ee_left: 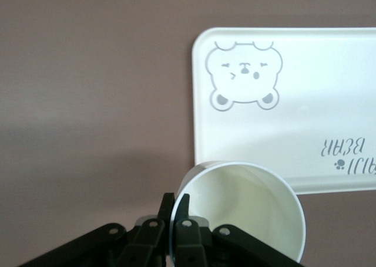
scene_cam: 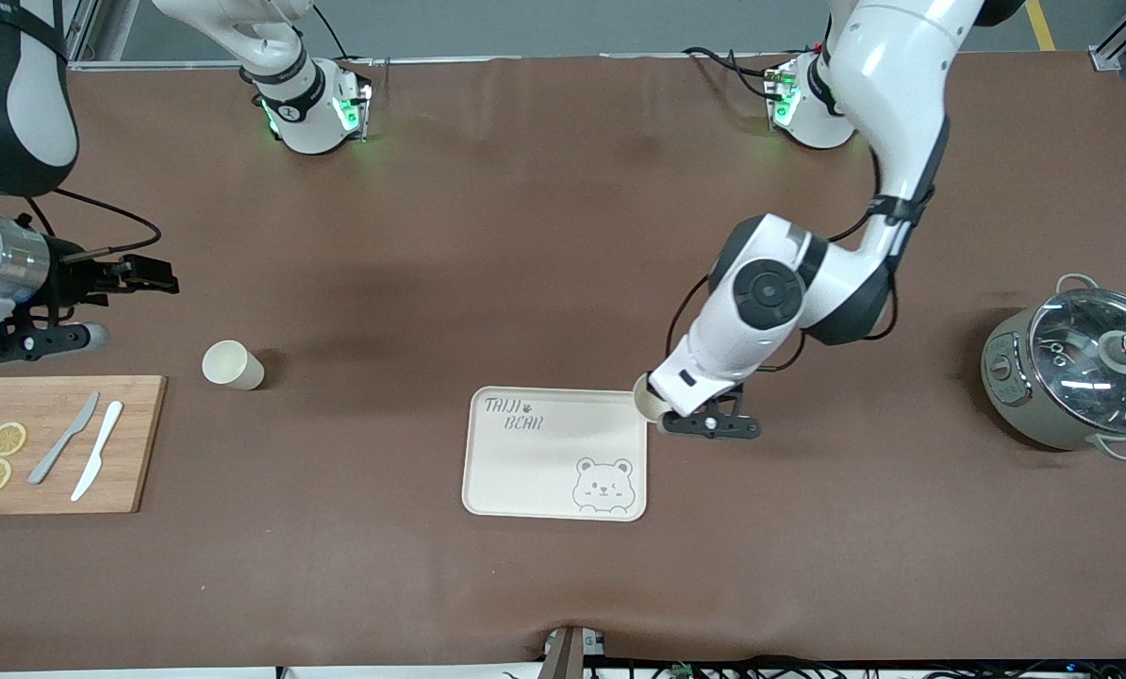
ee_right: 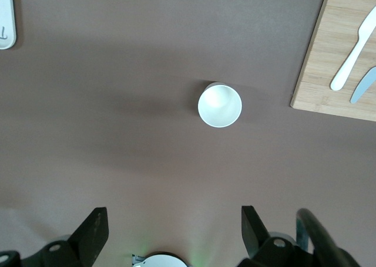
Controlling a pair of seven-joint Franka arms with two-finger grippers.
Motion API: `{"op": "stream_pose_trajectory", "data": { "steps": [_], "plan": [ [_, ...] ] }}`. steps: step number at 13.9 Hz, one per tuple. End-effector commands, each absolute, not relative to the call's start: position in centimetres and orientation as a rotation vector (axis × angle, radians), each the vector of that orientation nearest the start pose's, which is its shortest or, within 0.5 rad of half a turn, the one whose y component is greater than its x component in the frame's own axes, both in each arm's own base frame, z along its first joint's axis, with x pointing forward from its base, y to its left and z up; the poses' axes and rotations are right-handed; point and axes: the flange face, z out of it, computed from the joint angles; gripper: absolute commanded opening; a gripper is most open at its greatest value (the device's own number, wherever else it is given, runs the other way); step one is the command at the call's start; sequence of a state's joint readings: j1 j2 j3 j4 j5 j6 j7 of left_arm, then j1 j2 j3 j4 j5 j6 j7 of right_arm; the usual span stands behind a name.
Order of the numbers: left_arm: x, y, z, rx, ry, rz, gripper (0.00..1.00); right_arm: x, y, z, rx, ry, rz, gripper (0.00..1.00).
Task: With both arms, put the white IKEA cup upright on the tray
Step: 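Carry the cup with the left gripper onto the bear tray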
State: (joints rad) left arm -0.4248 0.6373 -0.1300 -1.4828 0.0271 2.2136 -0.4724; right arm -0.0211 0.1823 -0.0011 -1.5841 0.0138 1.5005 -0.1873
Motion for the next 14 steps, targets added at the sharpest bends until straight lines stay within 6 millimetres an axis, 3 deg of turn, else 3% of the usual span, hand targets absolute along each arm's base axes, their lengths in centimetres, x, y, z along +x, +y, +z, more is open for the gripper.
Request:
{"op": "stream_pose_trajectory", "data": {
  "steps": [1,3,9,12,14],
  "plan": [
    [62.8,-39.8,28.3,-3.179,0.083,-0.139,0.00,58.8,-1.7,49.9,-3.061,-0.237,0.385,1.00],
    [62.6,-40.8,27.3,-3.185,0.071,-0.185,0.00,58.4,-1.8,47.9,-3.073,-0.239,0.332,1.00],
    [62.5,-41.6,24.8,-3.203,0.063,-0.216,0.00,58.3,-3.5,46.5,-3.082,-0.199,0.338,1.00],
    [62.7,-41.8,23.8,-3.213,0.064,-0.243,0.00,58.0,-4.9,44.5,-3.083,-0.170,0.323,1.00],
    [62.8,-41.8,23.4,-3.220,0.064,-0.264,0.00,58.4,-4.6,44.1,-3.090,-0.182,0.289,1.00]
  ]
}}
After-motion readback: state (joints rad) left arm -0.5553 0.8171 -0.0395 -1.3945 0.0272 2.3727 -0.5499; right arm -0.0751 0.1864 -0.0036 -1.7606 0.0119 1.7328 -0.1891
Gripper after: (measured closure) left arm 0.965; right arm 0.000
